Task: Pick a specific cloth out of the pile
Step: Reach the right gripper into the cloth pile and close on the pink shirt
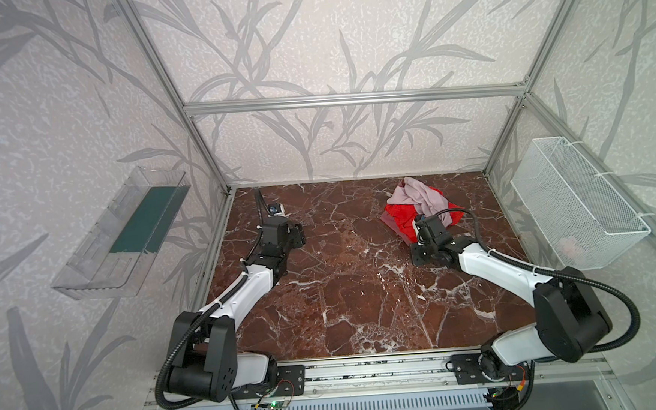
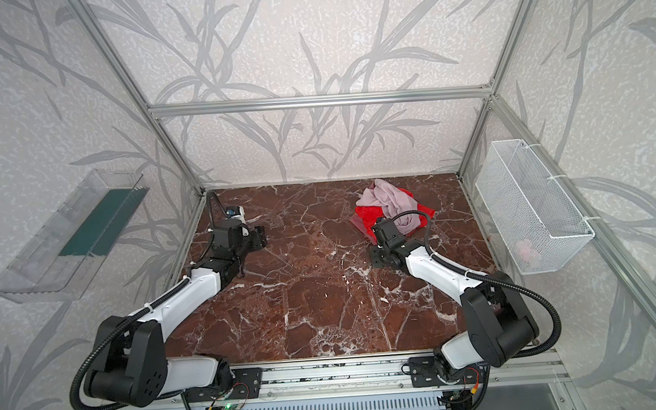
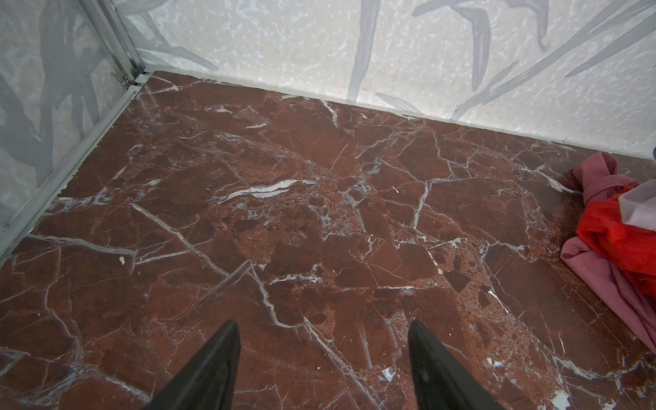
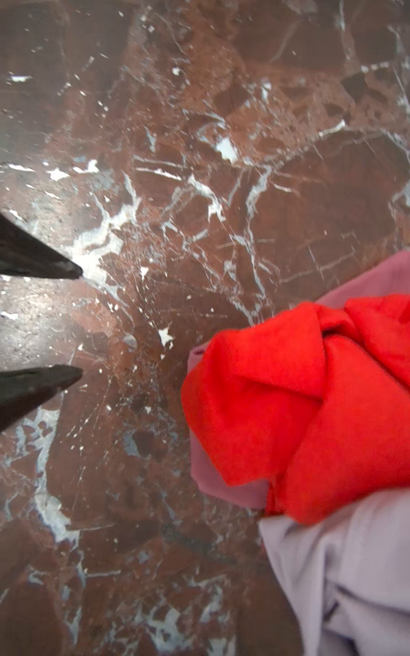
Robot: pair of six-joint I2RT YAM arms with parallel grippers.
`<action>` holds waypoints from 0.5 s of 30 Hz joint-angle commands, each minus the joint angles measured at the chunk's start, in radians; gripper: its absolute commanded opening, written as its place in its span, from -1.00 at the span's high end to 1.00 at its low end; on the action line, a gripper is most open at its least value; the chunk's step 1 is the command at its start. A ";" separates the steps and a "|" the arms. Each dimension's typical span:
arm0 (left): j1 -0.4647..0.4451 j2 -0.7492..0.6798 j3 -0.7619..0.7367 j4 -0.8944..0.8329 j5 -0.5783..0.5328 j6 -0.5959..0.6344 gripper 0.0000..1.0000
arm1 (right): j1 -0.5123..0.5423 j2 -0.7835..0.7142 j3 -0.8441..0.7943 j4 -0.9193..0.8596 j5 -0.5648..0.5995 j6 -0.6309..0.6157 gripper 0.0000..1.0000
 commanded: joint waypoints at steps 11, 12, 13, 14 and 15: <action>-0.005 0.020 0.018 -0.006 -0.017 0.001 -0.45 | -0.229 0.057 -0.007 0.060 -0.134 0.089 0.32; -0.005 0.022 0.021 -0.007 -0.014 0.001 -0.45 | -0.234 0.070 0.000 0.063 -0.136 0.087 0.32; -0.005 0.025 0.024 -0.008 -0.015 0.001 -0.45 | -0.240 0.084 0.009 0.063 -0.140 0.086 0.32; -0.005 0.028 0.026 -0.009 -0.017 0.000 -0.45 | -0.243 0.097 0.016 0.065 -0.143 0.088 0.32; -0.005 0.028 0.027 -0.008 -0.016 0.001 -0.45 | -0.248 0.110 0.021 0.073 -0.144 0.091 0.32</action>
